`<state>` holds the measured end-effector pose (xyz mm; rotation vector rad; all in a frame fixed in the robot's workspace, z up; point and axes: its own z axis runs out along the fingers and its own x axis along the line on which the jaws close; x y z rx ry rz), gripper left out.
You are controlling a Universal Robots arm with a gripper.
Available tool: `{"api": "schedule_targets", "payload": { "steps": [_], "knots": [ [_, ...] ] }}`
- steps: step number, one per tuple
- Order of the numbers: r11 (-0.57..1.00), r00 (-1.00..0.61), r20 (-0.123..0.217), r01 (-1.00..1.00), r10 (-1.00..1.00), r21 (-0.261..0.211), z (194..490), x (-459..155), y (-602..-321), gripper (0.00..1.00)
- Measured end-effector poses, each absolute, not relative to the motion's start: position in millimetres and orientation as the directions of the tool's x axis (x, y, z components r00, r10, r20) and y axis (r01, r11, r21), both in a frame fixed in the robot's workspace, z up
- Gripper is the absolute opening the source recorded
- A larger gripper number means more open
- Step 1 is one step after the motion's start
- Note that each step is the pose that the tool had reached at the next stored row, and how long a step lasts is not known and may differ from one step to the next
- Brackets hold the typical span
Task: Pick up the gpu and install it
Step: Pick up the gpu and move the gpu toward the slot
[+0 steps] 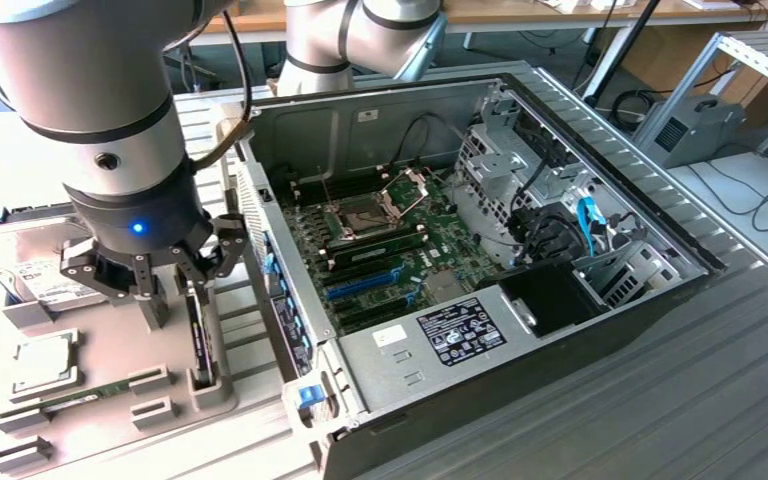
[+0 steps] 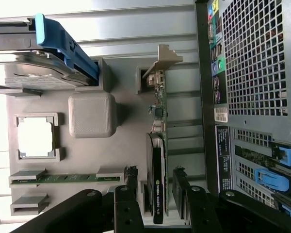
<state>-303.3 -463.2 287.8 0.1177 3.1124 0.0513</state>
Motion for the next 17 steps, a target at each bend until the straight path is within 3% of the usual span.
{"api": "schedule_targets", "payload": {
  "steps": [17],
  "knots": [
    [0.997, -0.997, -0.025, 0.075, 0.076, 0.025, 259.7, -296.4, -458.5, 0.42]
  ]
}}
